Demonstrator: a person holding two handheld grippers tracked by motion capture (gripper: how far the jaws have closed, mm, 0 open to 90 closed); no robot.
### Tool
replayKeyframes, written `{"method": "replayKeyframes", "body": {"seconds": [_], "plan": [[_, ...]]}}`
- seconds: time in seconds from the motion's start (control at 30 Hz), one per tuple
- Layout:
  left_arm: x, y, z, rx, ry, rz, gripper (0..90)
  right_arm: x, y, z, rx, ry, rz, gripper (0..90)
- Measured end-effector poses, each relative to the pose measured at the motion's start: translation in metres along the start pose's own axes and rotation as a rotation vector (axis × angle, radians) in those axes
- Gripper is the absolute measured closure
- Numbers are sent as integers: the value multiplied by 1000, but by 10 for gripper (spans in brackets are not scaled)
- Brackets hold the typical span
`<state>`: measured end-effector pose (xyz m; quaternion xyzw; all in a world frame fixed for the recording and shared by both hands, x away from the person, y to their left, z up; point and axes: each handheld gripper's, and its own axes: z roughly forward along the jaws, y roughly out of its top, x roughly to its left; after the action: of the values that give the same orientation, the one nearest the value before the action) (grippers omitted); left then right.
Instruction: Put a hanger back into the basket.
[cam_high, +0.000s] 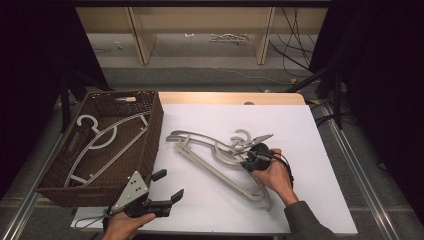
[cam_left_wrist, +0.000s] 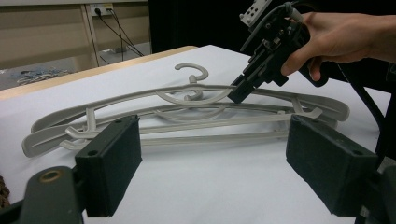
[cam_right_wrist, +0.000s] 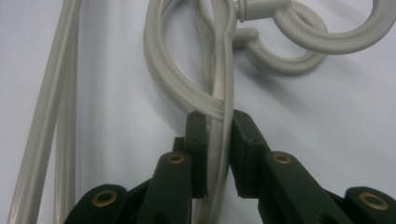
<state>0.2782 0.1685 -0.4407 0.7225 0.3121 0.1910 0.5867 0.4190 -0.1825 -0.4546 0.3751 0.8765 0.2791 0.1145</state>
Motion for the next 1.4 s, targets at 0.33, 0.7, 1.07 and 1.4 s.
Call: {"method": "replayKeyframes", "body": {"seconds": [0.33,0.7,1.07,1.4], "plan": [[0,0,0,15,-7,26,180,-4,0,-9,-53,-8,52,814],[1,1,-1,11,-1,20,181,-7,1,-21,-107,2,32,822],[2,1,0,6,-6,23,181,-4,6,-40,-170,3,1,823],[1,0,0,21,5,36,181,4,2,-59,-189,48,-95,824]]}}
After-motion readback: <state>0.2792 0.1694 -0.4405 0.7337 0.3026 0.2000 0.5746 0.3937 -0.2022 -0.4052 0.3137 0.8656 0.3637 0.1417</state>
